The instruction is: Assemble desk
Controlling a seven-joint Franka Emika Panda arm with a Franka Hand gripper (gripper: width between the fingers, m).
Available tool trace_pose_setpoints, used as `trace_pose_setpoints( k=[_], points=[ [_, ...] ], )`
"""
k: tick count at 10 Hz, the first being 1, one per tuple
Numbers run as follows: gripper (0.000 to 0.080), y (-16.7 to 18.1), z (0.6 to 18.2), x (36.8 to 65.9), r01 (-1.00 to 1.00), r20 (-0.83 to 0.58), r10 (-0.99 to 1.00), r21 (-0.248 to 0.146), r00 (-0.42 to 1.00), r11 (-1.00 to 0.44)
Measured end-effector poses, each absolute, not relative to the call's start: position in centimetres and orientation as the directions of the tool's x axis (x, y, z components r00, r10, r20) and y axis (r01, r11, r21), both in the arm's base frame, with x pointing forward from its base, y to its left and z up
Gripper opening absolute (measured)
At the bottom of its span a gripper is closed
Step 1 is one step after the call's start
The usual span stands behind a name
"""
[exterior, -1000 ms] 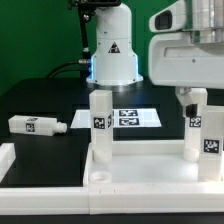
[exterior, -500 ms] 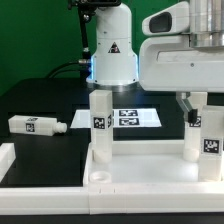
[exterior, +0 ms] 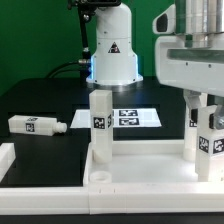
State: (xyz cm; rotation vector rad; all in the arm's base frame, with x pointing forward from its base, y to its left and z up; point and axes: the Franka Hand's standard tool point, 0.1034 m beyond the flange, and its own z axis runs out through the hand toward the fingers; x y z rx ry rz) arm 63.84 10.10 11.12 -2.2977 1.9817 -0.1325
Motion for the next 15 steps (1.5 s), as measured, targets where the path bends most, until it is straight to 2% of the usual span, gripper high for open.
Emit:
trace_pose_setpoints(
  k=[4,5,6,8,9,10,11,12,15],
  points=[
    [0.0287,10.1,11.1,63.7,-0.989,-0.035,-0.997,-0.123,-0.076,0.08],
    [0.0287,10.4,11.1,63.6,-0.941,-0.095,-0.945,-0.111,-0.311,0.321],
    [0.0287,10.7,11.1,63.5,-0.879,-0.135,-0.883,-0.108,-0.449,0.464],
    [0.0287,10.7,11.1,63.5,-0.912,-0.125,-0.917,-0.116,-0.379,0.392],
    [0.0457,10.8,11.0,63.5,-0.922,-0.118,-0.927,-0.116,-0.355,0.368],
    [0.058,11.6,11.1,63.3,-0.978,-0.078,-0.983,-0.115,-0.165,0.173],
    [0.0628,12.1,11.0,63.4,-0.991,-0.058,-0.998,-0.13,0.036,-0.028],
    [0.0628,12.2,10.9,63.3,-0.978,-0.044,-0.985,-0.135,0.168,-0.161],
    [0.0645,12.0,10.9,63.3,-0.934,-0.017,-0.943,-0.14,0.333,-0.328]
  ],
)
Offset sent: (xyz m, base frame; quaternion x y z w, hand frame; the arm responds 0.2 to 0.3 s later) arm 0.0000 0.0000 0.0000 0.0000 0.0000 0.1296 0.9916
